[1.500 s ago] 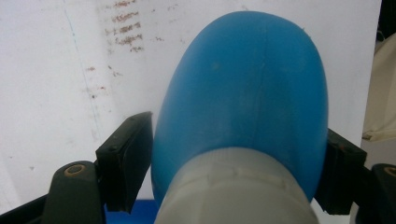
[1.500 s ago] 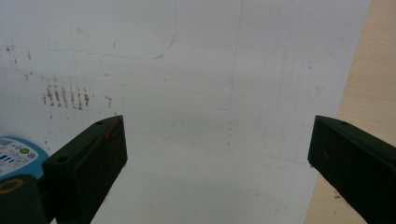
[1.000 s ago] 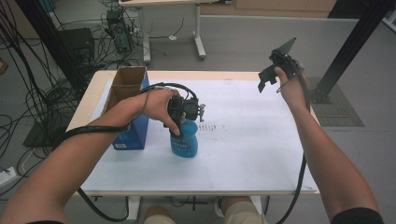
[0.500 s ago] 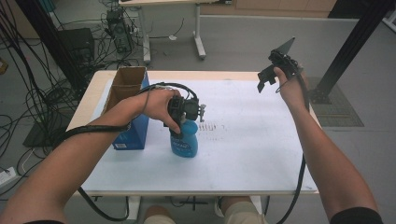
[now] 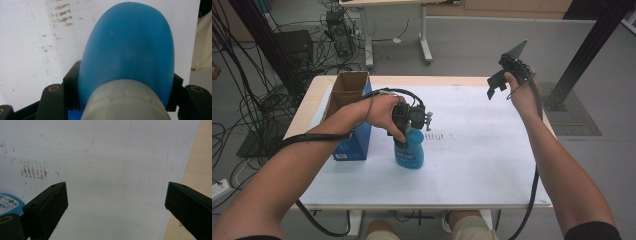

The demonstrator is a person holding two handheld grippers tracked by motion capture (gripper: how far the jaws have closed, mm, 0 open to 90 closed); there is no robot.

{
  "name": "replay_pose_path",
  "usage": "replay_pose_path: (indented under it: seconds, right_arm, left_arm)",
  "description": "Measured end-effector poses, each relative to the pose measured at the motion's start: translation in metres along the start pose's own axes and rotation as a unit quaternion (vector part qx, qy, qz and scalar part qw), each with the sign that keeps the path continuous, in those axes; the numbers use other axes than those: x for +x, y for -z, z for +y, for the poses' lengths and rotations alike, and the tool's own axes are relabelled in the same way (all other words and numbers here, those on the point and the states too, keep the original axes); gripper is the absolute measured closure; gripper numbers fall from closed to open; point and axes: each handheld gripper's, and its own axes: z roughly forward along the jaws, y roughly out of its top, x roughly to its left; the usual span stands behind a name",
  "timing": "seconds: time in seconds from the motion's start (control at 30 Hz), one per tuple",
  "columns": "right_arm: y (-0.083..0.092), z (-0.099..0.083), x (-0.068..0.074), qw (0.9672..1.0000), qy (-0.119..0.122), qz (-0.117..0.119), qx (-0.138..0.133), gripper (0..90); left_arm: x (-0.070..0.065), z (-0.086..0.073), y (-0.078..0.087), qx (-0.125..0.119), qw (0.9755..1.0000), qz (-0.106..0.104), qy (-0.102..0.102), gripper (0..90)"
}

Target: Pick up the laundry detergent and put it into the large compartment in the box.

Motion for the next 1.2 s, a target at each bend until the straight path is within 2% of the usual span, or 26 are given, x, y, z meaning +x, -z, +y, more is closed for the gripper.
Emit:
replay_pose_path:
  seconds: [0.57,1.2]
  right_arm:
    - [-0.0007,0.0008,0.0002,1.0000,0.000,-0.001,0.002,4.6]
    - [-0.0019,0.0016,0.0038,1.0000,0.004,-0.002,0.003,4.6]
  left_arm:
    - [0.0006,0.0023,0.0002,0.005,1.0000,-0.001,-0.001,36.5]
    - [-0.0008,-0.0005,0.0004,0.000,1.0000,-0.001,0.005,37.1]
